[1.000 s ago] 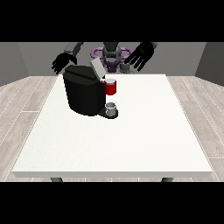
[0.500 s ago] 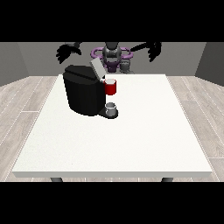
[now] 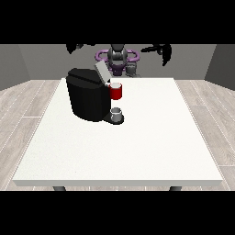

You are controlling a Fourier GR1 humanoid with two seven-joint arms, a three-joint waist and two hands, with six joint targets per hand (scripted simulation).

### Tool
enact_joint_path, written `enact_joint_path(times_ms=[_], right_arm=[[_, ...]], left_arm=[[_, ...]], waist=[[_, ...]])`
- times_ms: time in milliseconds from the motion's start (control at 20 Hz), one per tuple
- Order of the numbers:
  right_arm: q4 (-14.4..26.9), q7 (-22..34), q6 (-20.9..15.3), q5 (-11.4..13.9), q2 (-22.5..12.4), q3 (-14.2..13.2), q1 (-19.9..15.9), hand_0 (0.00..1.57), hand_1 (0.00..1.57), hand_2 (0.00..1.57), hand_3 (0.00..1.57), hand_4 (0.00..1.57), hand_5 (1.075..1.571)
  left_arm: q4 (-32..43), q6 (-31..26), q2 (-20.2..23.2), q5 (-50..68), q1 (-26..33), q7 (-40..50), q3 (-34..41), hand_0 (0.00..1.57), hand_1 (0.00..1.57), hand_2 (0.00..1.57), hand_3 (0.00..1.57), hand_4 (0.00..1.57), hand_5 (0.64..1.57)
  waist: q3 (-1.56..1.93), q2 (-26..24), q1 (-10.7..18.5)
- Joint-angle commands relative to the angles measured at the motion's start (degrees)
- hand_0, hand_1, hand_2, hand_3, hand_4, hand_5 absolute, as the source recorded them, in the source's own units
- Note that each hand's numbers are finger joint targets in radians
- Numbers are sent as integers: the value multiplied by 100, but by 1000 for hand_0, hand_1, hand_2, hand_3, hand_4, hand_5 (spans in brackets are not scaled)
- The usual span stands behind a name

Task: Insert the coffee pod into the coffee machine and close the lid

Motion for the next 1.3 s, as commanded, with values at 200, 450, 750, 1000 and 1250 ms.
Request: enact_joint_path(times_ms=[200,450,750,1000,1250], right_arm=[[39,119,338,89,-305,42,-478,0,0,0,0,137,1571],[224,-250,377,295,-59,275,-609,0,0,0,0,0,1571],[702,-23,586,-23,-174,-108,-967,0,0,0,0,0,1571],[1041,78,328,165,-51,-80,-1342,0,0,0,0,0,1571],[1621,-614,620,117,-160,-247,-1672,0,0,0,0,0,1571]], left_arm=[[-617,-237,-415,472,812,-115,-216,0,0,0,0,27,1571],[-1400,-220,-342,752,928,96,-339,0,0,0,0,204,1571],[-2384,-23,-430,1182,1443,806,-792,0,0,0,0,0,1571],[-2617,90,-432,1275,1811,443,-806,0,0,0,0,0,1571],[-3245,81,-268,1323,1814,798,-959,0,0,0,0,0,1571]], waist=[[1,172,488],[2,591,416],[4,533,651],[2,1038,582],[3,1434,527]])
